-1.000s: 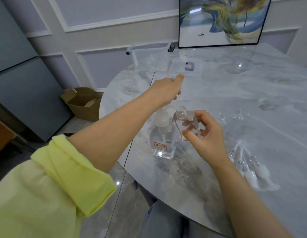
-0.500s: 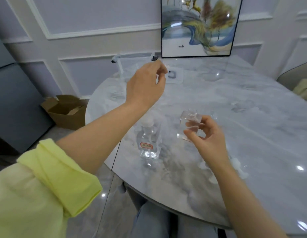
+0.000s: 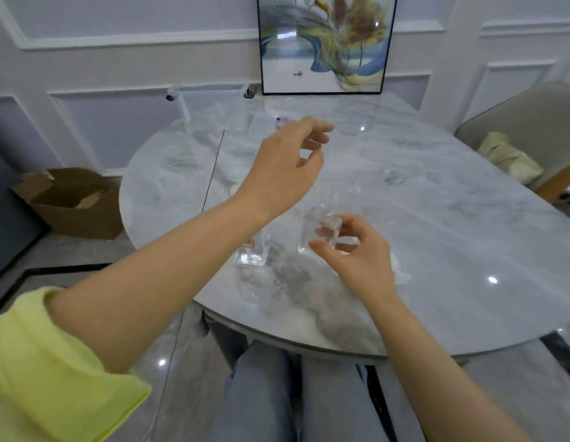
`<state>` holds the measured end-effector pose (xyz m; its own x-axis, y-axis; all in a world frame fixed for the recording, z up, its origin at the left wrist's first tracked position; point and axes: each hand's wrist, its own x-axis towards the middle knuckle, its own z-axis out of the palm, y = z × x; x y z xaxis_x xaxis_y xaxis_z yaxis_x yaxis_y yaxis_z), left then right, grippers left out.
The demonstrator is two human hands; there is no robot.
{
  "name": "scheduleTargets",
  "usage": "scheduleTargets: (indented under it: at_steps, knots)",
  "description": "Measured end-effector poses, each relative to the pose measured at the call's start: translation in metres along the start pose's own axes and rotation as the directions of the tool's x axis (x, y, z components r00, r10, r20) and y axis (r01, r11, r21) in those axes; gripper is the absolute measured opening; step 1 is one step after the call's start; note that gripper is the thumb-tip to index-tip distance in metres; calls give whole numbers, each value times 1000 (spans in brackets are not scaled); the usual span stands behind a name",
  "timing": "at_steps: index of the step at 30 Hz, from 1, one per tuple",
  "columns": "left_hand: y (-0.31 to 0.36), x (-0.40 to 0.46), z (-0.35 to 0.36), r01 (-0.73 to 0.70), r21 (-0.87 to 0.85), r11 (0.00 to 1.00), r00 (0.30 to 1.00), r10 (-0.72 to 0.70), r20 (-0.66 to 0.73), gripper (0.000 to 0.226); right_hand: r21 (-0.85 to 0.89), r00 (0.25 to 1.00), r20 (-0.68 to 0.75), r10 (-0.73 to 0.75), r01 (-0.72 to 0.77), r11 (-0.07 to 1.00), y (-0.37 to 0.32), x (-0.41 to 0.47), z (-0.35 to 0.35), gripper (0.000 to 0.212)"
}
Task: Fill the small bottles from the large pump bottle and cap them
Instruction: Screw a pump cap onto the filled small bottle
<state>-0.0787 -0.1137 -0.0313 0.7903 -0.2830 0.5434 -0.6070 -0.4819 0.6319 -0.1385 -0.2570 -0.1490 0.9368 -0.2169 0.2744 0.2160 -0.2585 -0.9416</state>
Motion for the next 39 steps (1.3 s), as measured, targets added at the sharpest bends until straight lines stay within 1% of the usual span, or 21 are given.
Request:
scheduleTargets:
  at_steps: [4,6,8,11,14,16,21,24,26,29,30,32,33,35,37,39]
  knots:
    - [0,-36,17,39,-45,998,996,-35,87,39,-87,999,-36,-30,27,996,3,-21,-5,33]
    - [-6,-56,24,61,-59,996,994,-56,93,40,-90,999,-42,-24,20,996,5,-30,-5,35]
    - [-15,-78,31,97,-92,991,993,-91,70,39,-117,998,-60,-26,19,993,8,-38,-6,37]
    - [-28,-112,42,214,-175,961,976,-203,80,38,-183,997,-55,-49,38,982,14,-46,-4,41]
    - [-36,-138,52,345,-304,888,938,-319,133,40,-201,997,-49,-56,45,979,19,-54,-2,43]
    - [-39,-149,57,401,-357,844,916,-371,152,46,-219,996,-41,-75,64,974,22,-57,1,43]
    - [-42,-158,64,432,-414,801,900,-413,140,55,-246,993,-40,-114,101,964,28,-55,8,41]
    - [-43,-155,67,458,-413,787,886,-443,137,59,-236,994,-20,-107,99,967,30,-49,8,43]
    - [-45,-154,70,475,-407,780,876,-462,137,60,-222,997,44,-71,79,972,30,-46,2,46]
    - [-47,-153,74,490,-393,778,868,-476,139,63,-136,984,167,59,-36,990,25,-41,-17,59]
    - [-48,-153,75,493,-382,782,867,-478,140,63,-112,979,186,84,-63,992,23,-38,-26,61]
    - [-49,-151,77,484,-355,800,873,-468,136,62,-109,985,162,60,-43,993,19,-28,-41,57]
    - [-50,-150,78,479,-340,809,876,-463,134,63,-145,991,135,20,0,989,19,-21,-47,53]
    - [-50,-147,81,476,-312,822,879,-456,138,68,-293,989,127,-74,109,950,25,-5,-55,48]
    - [-50,-143,82,460,-297,837,888,-439,137,72,-463,974,196,-111,192,865,34,11,-56,48]
    - [-51,-140,83,446,-284,849,895,-429,124,73,-569,955,284,-82,237,787,41,24,-55,54]
